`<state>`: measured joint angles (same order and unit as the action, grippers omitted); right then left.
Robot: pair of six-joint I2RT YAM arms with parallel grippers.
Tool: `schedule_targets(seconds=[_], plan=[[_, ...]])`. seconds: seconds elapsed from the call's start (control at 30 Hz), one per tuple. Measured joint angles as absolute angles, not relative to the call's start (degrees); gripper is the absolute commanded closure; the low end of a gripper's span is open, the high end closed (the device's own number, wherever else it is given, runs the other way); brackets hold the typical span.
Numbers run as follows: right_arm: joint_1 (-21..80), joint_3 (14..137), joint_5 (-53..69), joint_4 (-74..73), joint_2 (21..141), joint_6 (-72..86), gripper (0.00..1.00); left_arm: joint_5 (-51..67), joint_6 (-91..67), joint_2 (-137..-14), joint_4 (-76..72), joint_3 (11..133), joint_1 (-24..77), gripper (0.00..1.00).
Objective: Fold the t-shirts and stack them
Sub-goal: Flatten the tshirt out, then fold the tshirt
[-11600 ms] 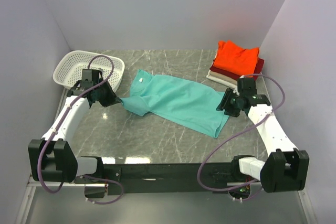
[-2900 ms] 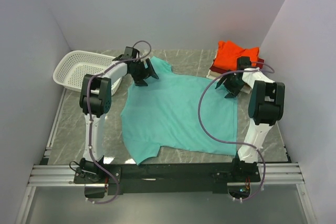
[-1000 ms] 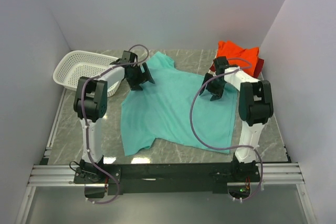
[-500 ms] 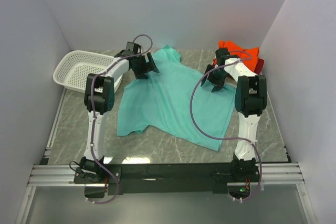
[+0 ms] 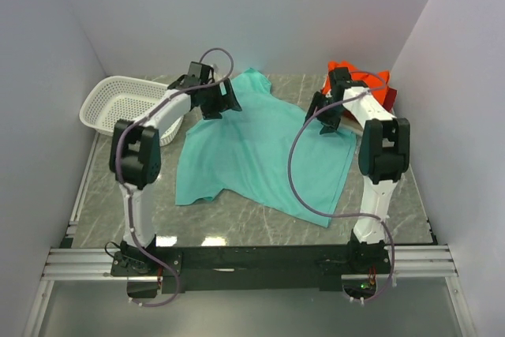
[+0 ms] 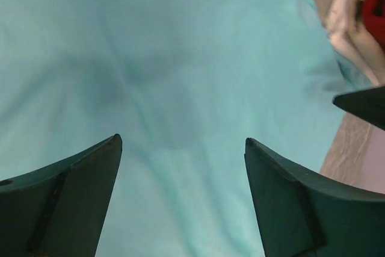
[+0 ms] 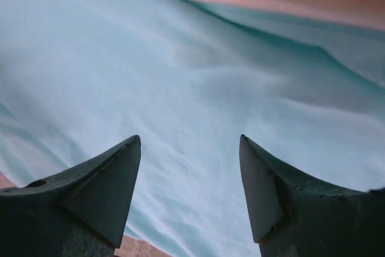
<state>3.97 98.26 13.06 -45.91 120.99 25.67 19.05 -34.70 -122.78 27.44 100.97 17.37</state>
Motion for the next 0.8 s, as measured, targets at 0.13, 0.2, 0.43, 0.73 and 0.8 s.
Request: schedule_targets(seconds=[0.13, 0.2, 0.43, 0.73, 0.8], plan=[[3.95, 93.06, 13.45, -44.34, 115.22, 25.65, 0.28, 13.47, -34.35, -109.23, 26.96, 91.44, 19.33, 0.19], [3.97, 90.08, 13.72, -43.66, 112.42, 25.65, 0.28, 10.76, -34.35, -102.37, 26.61, 85.21, 20.16, 0.24], [4.25, 79.85, 14.81, -40.45, 105.82, 25.78, 0.28, 2.24, -39.31, -85.34, 30.22, 61.12, 21.08, 0.36], [4.69, 72.44, 15.92, -37.54, 101.8, 26.22, 0.28, -5.87, -48.31, -70.52, 37.12, 46.04, 20.84, 0.45], [4.75, 71.68, 16.01, -37.06, 101.03, 26.33, 0.28, -6.94, -50.83, -68.84, 37.74, 43.72, 20.78, 0.45]])
